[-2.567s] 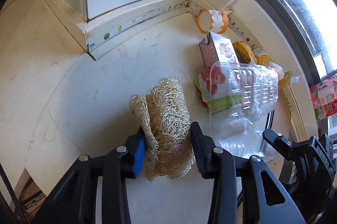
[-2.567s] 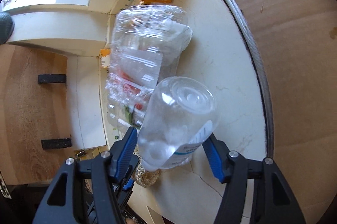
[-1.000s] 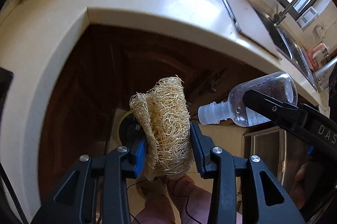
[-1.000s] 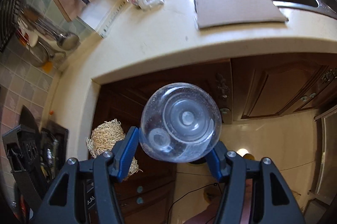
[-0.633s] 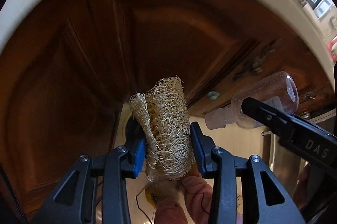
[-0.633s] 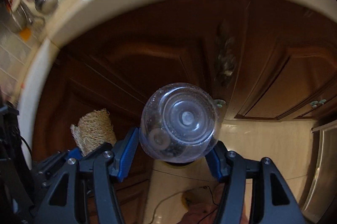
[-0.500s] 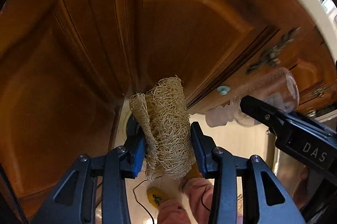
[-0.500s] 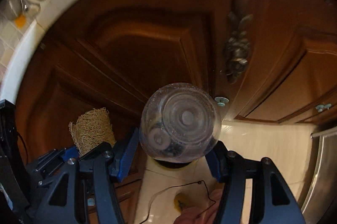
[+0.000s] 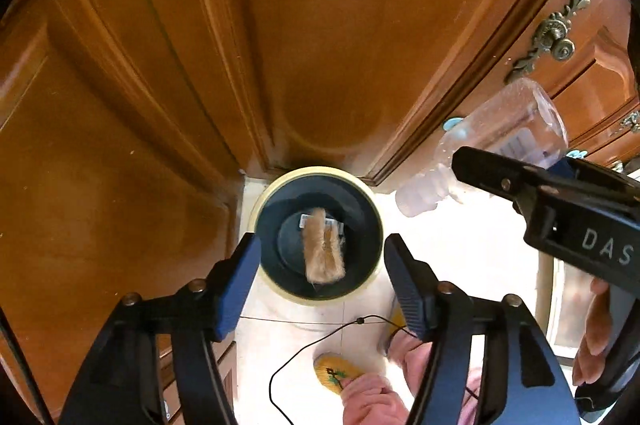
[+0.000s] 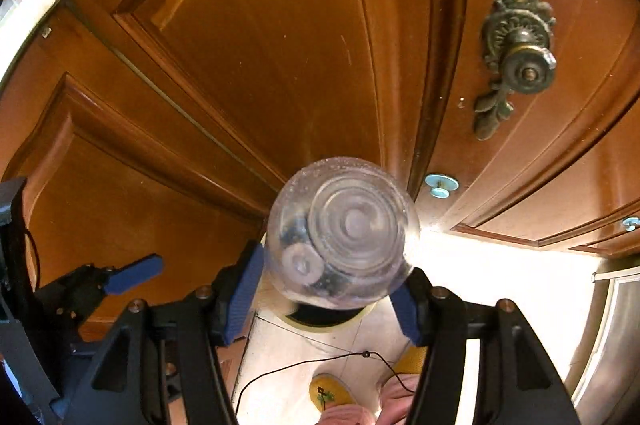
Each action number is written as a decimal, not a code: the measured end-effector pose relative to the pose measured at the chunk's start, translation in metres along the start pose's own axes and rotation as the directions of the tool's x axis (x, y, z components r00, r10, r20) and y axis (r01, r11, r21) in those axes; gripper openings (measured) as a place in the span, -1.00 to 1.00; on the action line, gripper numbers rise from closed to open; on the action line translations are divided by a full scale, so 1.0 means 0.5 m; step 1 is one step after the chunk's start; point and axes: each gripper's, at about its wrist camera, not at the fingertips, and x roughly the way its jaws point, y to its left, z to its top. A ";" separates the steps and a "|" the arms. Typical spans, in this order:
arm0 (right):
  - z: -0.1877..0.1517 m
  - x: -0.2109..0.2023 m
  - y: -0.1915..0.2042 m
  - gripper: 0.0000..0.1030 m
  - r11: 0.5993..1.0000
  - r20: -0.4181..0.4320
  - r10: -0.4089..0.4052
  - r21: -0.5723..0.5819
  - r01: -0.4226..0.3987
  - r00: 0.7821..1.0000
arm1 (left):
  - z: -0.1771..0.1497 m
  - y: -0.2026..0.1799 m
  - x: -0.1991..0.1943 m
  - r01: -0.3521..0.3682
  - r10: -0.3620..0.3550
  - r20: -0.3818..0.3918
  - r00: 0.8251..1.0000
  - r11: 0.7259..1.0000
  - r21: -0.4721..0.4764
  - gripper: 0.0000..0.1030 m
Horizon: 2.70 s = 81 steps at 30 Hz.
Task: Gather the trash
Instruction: 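Open the left tool to drop the loofah while the right tool releases the bottle into the bin, then raise both tools back toward the remaining counter trash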
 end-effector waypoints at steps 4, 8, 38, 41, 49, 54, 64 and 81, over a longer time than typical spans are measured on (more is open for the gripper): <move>0.003 0.017 0.019 0.17 1.000 -0.002 -0.007 -0.008 0.007 1.000 | -0.006 0.009 -0.012 -0.026 0.026 0.012 1.000 0.999 -0.032 0.38; 0.001 0.039 0.035 0.17 0.999 -0.010 -0.012 -0.035 0.011 1.000 | -0.012 0.024 -0.027 -0.055 0.056 0.017 0.998 0.997 -0.053 0.46; -0.001 0.075 0.127 0.28 0.994 -0.105 -0.051 -0.101 0.040 0.993 | -0.050 0.018 -0.080 -0.097 0.097 -0.005 0.995 0.995 -0.016 0.58; 0.000 0.054 0.124 0.28 0.996 -0.113 -0.051 -0.079 0.042 0.992 | -0.045 0.012 -0.090 -0.096 0.096 -0.015 0.995 0.995 -0.020 0.58; 0.004 -0.052 0.106 0.28 0.996 -0.102 -0.062 -0.070 0.055 0.993 | -0.030 -0.007 -0.172 -0.080 0.080 -0.001 0.997 0.996 -0.039 0.59; 0.001 -0.144 0.081 0.28 0.998 -0.083 -0.050 -0.027 0.048 0.995 | -0.024 -0.024 -0.248 -0.035 0.035 -0.007 0.999 0.997 -0.074 0.60; 0.012 -0.388 0.058 0.28 0.997 0.029 -0.071 0.009 0.071 0.997 | 0.036 -0.097 -0.454 0.010 -0.012 0.092 0.996 1.000 0.017 0.60; 0.082 -0.781 0.059 0.28 0.986 0.352 -0.169 0.057 0.159 0.921 | 0.166 -0.197 -0.784 -0.048 -0.004 0.421 0.907 0.993 0.112 0.89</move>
